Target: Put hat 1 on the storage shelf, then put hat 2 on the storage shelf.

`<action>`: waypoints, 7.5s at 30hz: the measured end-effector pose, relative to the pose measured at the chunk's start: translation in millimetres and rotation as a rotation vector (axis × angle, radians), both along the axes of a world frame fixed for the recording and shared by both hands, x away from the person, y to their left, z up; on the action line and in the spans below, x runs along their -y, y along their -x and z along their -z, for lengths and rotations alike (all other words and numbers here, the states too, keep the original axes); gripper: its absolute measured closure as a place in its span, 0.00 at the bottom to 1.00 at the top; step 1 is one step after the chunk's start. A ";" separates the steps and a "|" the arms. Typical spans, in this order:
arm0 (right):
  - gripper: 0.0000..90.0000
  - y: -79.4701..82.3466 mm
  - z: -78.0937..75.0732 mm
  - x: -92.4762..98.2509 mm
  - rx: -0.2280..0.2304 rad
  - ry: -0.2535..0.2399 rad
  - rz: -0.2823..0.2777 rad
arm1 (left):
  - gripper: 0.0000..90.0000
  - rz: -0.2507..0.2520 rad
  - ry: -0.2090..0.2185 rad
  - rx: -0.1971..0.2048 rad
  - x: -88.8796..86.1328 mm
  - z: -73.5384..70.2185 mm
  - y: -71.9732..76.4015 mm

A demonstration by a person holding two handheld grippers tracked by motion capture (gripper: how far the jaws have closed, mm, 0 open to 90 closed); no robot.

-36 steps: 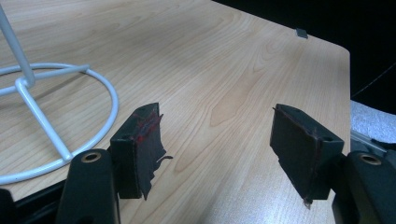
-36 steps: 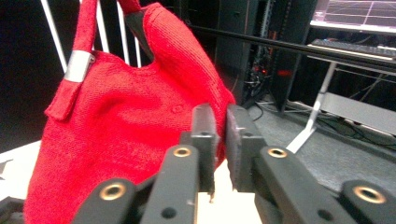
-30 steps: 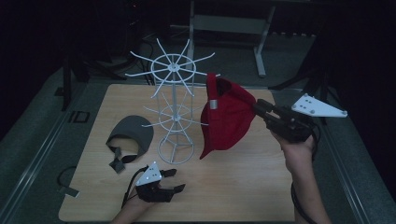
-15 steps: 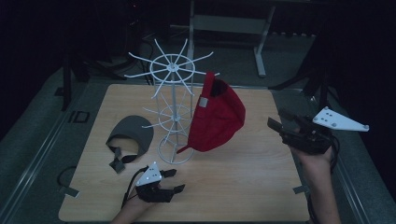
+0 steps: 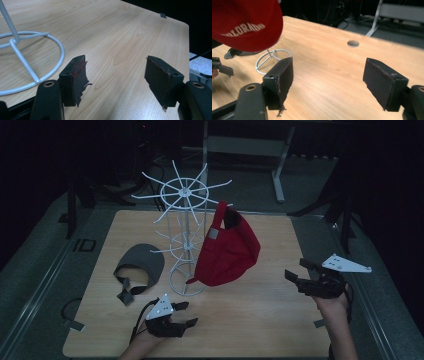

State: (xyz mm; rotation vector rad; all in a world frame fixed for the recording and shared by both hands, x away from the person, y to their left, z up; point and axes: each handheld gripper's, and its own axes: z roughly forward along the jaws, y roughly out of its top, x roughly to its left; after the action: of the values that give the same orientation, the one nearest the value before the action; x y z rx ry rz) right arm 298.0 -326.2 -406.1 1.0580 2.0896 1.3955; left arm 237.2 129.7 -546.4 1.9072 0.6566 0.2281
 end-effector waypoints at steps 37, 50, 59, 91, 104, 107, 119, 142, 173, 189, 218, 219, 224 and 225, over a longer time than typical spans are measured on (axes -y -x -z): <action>0.18 17.4 133.3 39.9 -0.068 0.037 0.128 | 0.38 -0.038 -0.025 0.015 -12.6 -3.6 5.9; 0.18 22.6 141.1 48.7 -0.065 0.005 0.168 | 0.39 -0.147 -0.019 0.038 -47.1 -13.2 16.6; 0.18 23.9 144.2 47.4 -0.068 0.012 0.169 | 0.39 -0.282 -0.008 0.063 -85.0 -22.5 19.7; 0.18 22.6 144.4 45.9 -0.069 0.026 0.165 | 0.39 -0.682 -0.168 -0.096 -145.7 14.8 -34.8; 0.18 23.0 144.4 46.7 -0.071 0.022 0.162 | 0.55 -0.725 -0.265 -0.154 -139.2 18.7 -42.2; 0.18 22.7 144.5 46.8 -0.071 0.022 0.162 | 0.61 -0.732 -0.285 -0.147 -137.7 19.1 -41.7; 0.18 22.5 144.4 47.4 -0.076 0.016 0.159 | 0.98 -0.714 -0.273 -0.085 -145.4 15.8 -34.5; 0.18 22.4 143.8 49.5 -0.086 -0.007 0.158 | 0.98 -0.550 -0.065 0.237 -164.8 -45.9 -15.8; 0.18 22.7 143.0 50.7 -0.091 -0.021 0.149 | 0.98 -0.387 0.037 0.491 -158.0 -167.3 20.4; 0.19 22.5 143.2 50.3 -0.096 -0.015 0.146 | 0.98 -0.283 0.076 0.569 -136.6 -229.8 31.3; 0.19 21.9 145.0 50.3 -0.108 -0.002 0.149 | 0.98 -0.133 0.124 0.618 -76.5 -299.4 22.8; 0.19 22.0 145.1 50.2 -0.107 -0.002 0.148 | 0.98 -0.125 0.118 0.615 -73.5 -300.5 21.3; 0.19 22.0 145.4 50.3 -0.108 0.000 0.148 | 0.98 -0.119 0.091 0.603 -61.3 -303.8 14.3; 0.19 22.0 145.3 50.2 -0.108 0.000 0.148 | 0.98 -0.115 0.092 0.599 -59.7 -304.2 12.8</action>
State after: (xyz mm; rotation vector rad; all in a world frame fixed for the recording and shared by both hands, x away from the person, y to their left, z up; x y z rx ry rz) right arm 276.0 -376.4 -551.5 1.2862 2.0386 1.2931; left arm 224.4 189.4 -242.2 1.5967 0.3595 0.7918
